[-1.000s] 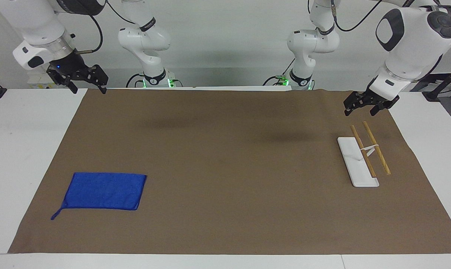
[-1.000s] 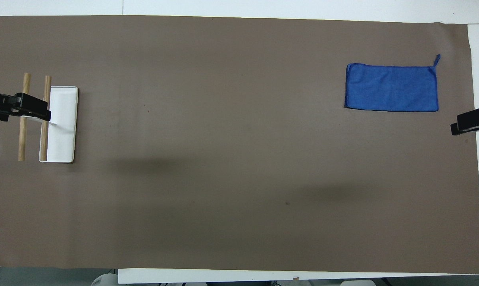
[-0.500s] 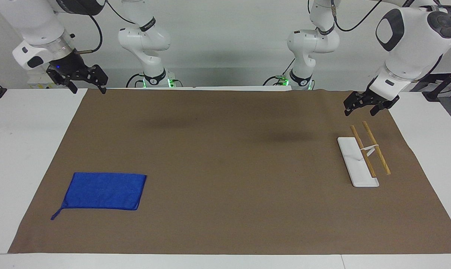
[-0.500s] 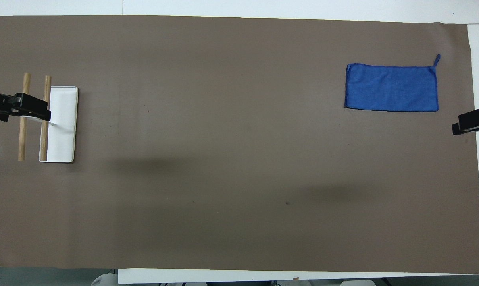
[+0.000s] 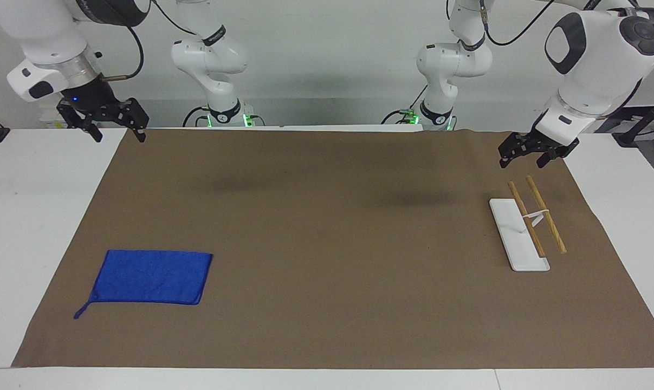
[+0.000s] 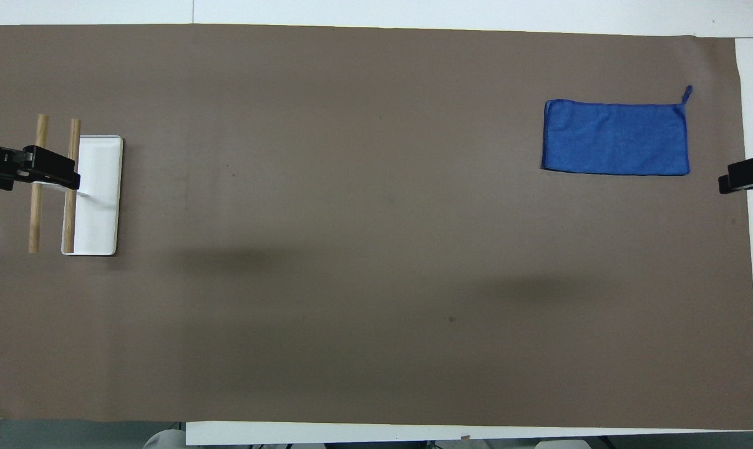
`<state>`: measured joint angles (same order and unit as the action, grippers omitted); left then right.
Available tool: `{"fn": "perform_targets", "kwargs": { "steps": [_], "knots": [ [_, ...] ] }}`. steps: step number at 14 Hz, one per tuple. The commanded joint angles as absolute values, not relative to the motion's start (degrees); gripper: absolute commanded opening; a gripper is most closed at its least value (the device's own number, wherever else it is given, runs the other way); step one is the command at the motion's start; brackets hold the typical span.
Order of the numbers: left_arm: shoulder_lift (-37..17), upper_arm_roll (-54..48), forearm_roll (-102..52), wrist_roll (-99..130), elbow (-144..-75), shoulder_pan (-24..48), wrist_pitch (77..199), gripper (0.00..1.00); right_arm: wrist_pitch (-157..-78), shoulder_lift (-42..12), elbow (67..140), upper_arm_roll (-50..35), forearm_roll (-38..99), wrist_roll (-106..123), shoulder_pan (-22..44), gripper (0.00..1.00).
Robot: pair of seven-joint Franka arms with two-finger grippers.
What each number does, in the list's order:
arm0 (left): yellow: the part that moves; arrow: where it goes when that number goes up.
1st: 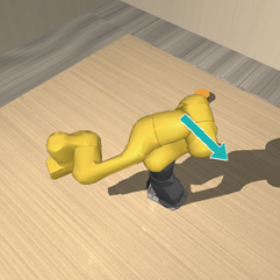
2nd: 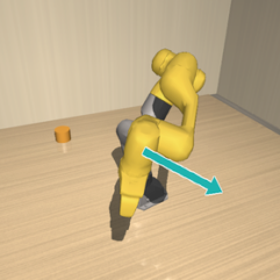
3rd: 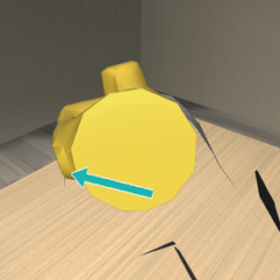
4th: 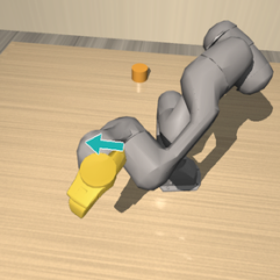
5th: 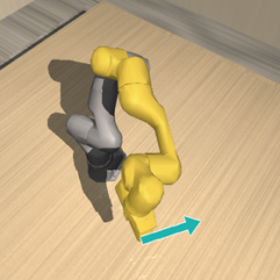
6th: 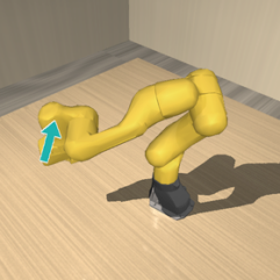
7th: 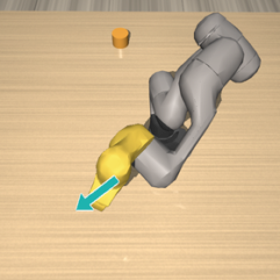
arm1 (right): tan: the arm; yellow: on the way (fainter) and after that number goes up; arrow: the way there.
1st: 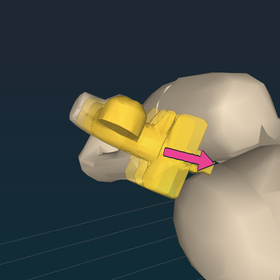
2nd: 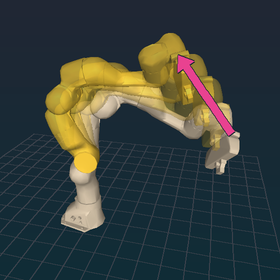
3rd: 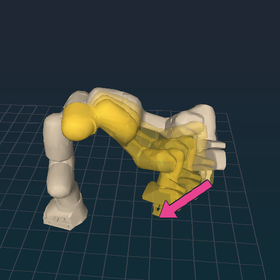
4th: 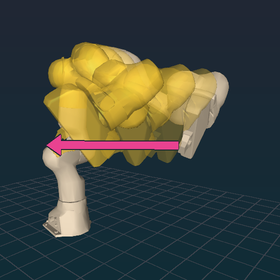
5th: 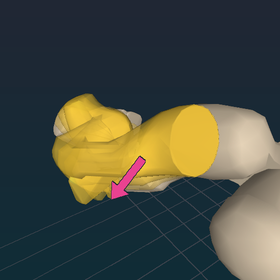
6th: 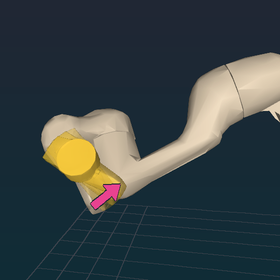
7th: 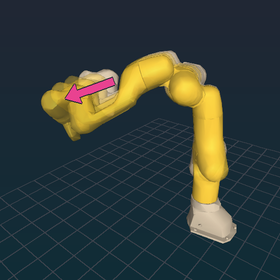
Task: Right arm passes towel to left arm to hang
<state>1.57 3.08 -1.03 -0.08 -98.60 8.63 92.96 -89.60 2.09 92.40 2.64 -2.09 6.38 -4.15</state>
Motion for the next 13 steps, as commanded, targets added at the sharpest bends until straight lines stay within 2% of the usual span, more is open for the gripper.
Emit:
{"fn": "perform_targets", "kwargs": {
  "steps": [1, 3, 7, 10, 13],
  "knots": [
    [2.5, 3.3, -0.4, 0.0, -99.4, 9.1, 93.9, 0.99, -89.8, -9.2, 82.0, 2.2, -3.3, 8.3, -4.9, 0.99],
    [2.5, 3.3, -0.3, 0.0, -99.4, 9.1, 93.9, 0.99, -91.5, -16.9, 76.7, 2.2, -3.3, 8.6, -5.1, 0.99],
    [2.6, 3.3, -0.3, 0.0, -99.4, 9.1, 94.3, 0.99, -103.2, -27.0, 77.1, 2.1, -3.1, 8.6, -5.7, 0.99],
    [2.6, 3.3, -0.3, 0.0, -99.4, 9.1, 94.3, 0.99, -110.1, -32.9, 77.2, 2.1, -2.3, 8.1, -5.3, 0.99],
    [2.8, 3.2, -0.3, 0.1, -99.5, 9.1, 94.2, 0.99, -113.1, -35.7, 78.0, 2.0, -2.0, 8.1, -5.4, 0.99]
  ]
}}
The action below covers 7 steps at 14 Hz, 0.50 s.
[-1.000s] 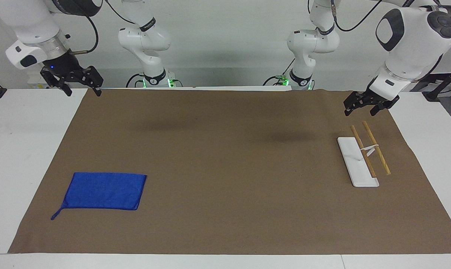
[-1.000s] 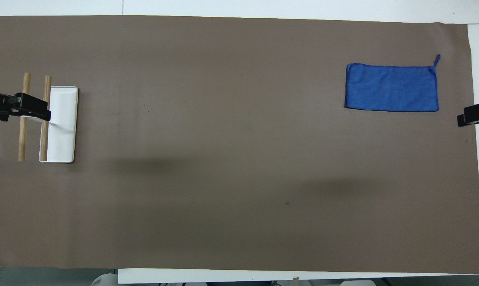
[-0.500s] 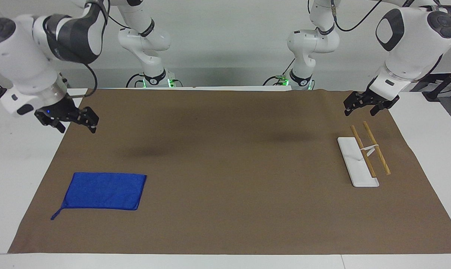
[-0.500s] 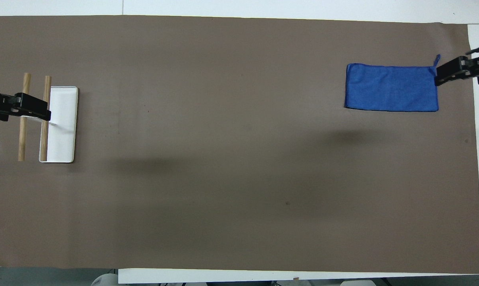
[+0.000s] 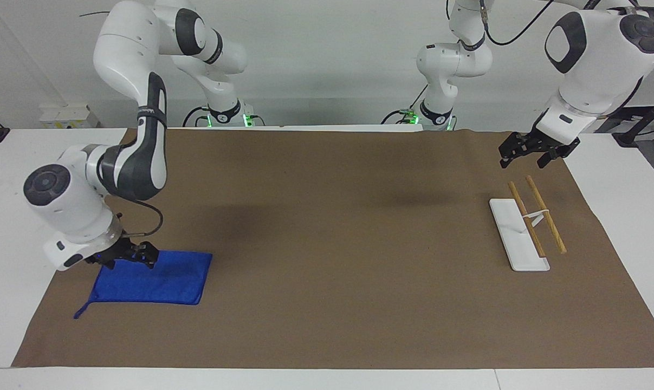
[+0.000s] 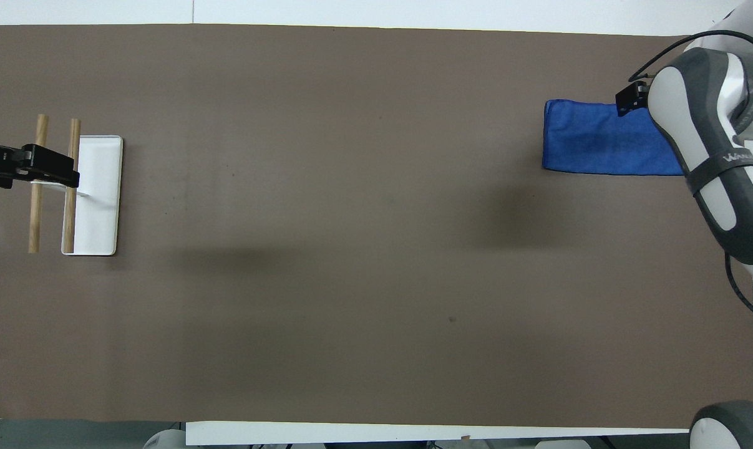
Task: Right arm passes towel to left arm to hang
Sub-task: 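Reach the right gripper down to the blue towel's far edge and grasp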
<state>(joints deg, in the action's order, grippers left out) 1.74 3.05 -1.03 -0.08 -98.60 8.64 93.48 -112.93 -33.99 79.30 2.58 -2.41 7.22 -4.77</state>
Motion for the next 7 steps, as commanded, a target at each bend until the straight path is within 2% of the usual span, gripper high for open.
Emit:
{"fn": "perform_targets", "kwargs": {
  "steps": [1, 3, 7],
  "knots": [
    [2.8, 3.2, -0.3, 0.1, -99.7, 9.1, 94.2, 0.99, -113.6, -35.7, 79.4, 2.0, -1.5, 8.0, -5.7, 0.99],
    [2.8, 3.3, -0.3, 0.1, -100.1, 9.1, 94.2, 0.99, -114.3, -36.1, 80.1, 2.0, 1.1, 7.2, -5.6, 0.99],
    [3.0, 3.3, -0.4, 0.1, -100.3, 9.1, 94.2, 0.99, -121.7, -37.0, 84.3, 2.0, 1.3, 6.4, -5.3, 0.98]
  ]
}}
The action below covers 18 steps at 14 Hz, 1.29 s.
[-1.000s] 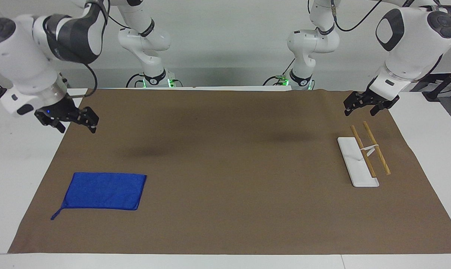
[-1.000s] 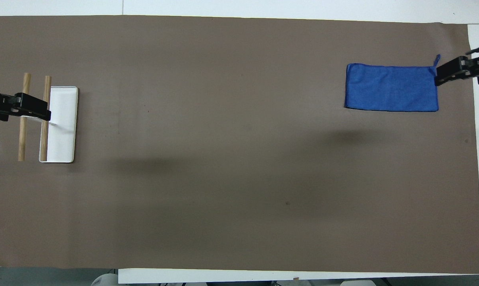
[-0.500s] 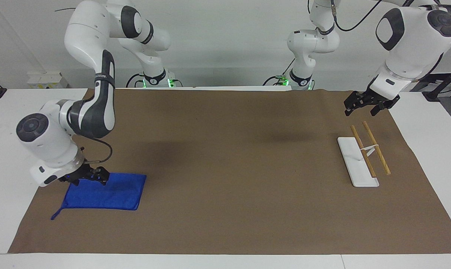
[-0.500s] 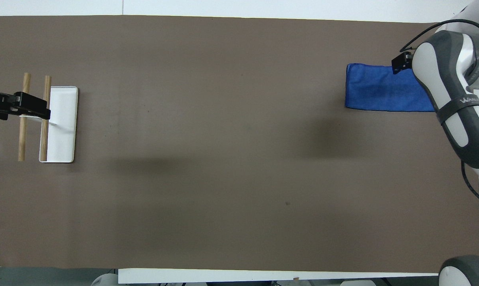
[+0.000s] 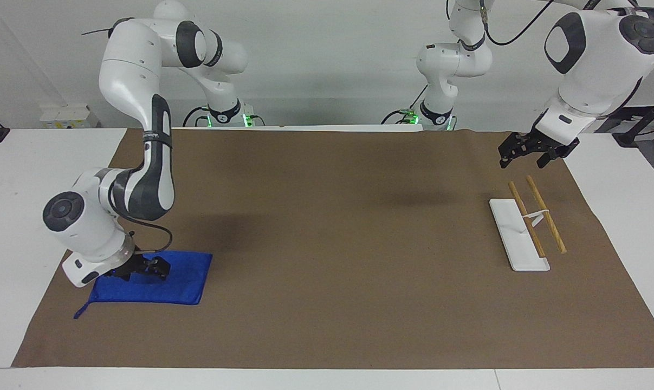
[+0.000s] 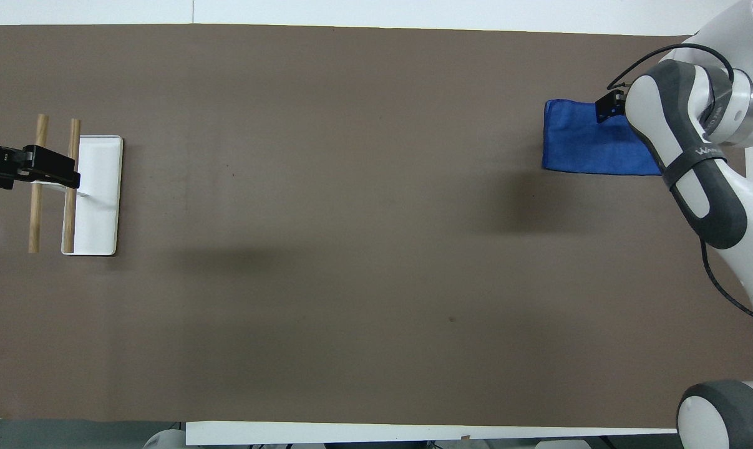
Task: Right arm passes towel to left arm to hang
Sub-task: 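Reach the right gripper down to the blue towel's far edge and grasp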
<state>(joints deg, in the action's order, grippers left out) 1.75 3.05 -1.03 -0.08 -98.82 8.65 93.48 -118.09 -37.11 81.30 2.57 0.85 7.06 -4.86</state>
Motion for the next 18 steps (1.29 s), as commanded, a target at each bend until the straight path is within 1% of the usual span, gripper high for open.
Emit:
{"fn": "perform_targets", "kwargs": {
  "steps": [1, 7, 10, 11, 12, 14, 16, 17, 18],
  "knots": [
    [3.0, 3.3, -0.3, 0.1, -100.4, 9.1, 94.2, 0.99, -122.1, -37.0, 84.7, 2.0, 1.2, 6.4, -5.3, 0.97],
    [3.3, 3.3, -0.3, 0.1, -100.7, 9.1, 94.1, 0.99, -122.4, -36.9, 86.7, 2.1, 0.9, 6.7, -5.4, 0.91],
    [3.3, 3.3, -0.3, 0.1, -100.7, 9.1, 94.2, 0.99, -122.7, -36.7, 87.1, 2.1, 0.7, 6.9, -5.5, 0.87],
    [3.3, 3.3, -0.3, 0.1, -100.7, 9.1, 94.2, 0.99, -122.8, -36.7, 87.4, 2.1, 0.6, 6.9, -5.5, 0.83],
    [3.3, 3.3, -0.3, 0.1, -100.7, 9.1, 94.2, 0.99, -123.1, -36.6, 87.7, 2.1, 0.3, 6.9, -5.5, 0.77],
    [3.3, 3.3, -0.3, 0.1, -100.7, 9.1, 94.2, 0.99, -123.2, -36.6, 87.9, 2.1, -0.3, 6.9, -5.6, 0.55],
    [3.3, 3.3, -0.4, 0.1, -100.7, 9.1, 94.2, 0.99, -123.0, -36.5, 87.9, 2.1, -0.5, 6.9, -5.5, 0.21],
    [3.3, 3.3, -0.3, 0.1, -100.7, 9.1, 94.2, 0.99, -122.9, -36.5, 87.8, 2.1, -0.5, 6.9, -5.4, 0.09],
    [3.3, 3.3, -0.3, 0.1, -100.7, 9.1, 94.2, 0.99, -122.3, -36.5, 87.4, 2.1, -0.5, 6.9, -5.6, 0.03]
  ]
}}
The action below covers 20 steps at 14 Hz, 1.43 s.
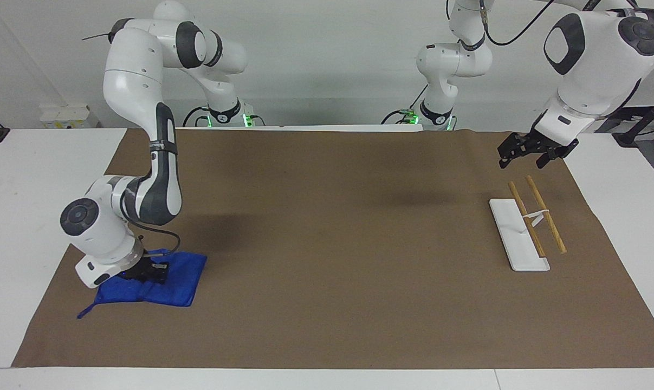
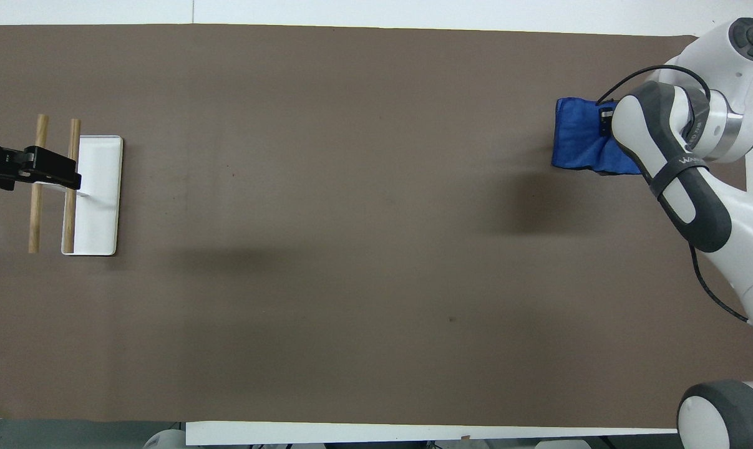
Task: Right arm passes towel to left arm to hang
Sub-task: 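Lift the towel with the right gripper while the left gripper reaches forward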
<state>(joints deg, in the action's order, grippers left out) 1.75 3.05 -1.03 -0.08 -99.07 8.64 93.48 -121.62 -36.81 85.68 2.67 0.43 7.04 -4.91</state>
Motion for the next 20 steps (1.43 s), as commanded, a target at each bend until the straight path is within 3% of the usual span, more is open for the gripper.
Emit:
{"fn": "perform_targets", "kwargs": {
  "steps": [1, 7, 10, 16, 20],
  "knots": [
    [3.3, 3.3, -0.3, 0.1, -100.7, 9.1, 94.2, 0.99, -121.3, -36.2, 86.9, 2.1, -0.5, 6.9, -5.4, 0.00],
    [3.3, 3.3, -0.3, 0.1, -100.6, 9.1, 94.3, 0.99, -106.4, -35.9, 78.3, 0.6, 0.8, 6.9, -5.0, 0.00],
    [3.3, 3.3, -0.3, 0.2, -100.6, 9.1, 94.3, 0.99, -99.1, -33.1, 76.3, -1.1, 8.3, 5.5, -4.9, 0.00],
    [3.3, 2.9, -0.4, 0.7, -100.6, 9.1, 94.7, 0.98, -96.4, -28.1, 76.6, -3.4, 24.9, -13.8, -0.4, 0.00],
    [3.3, 0.4, -0.4, 13.5, -101.2, 9.1, 95.3, 0.98, -97.1, -27.0, 78.0, -3.6, 38.9, -26.3, 3.0, 0.00]
  ]
}}
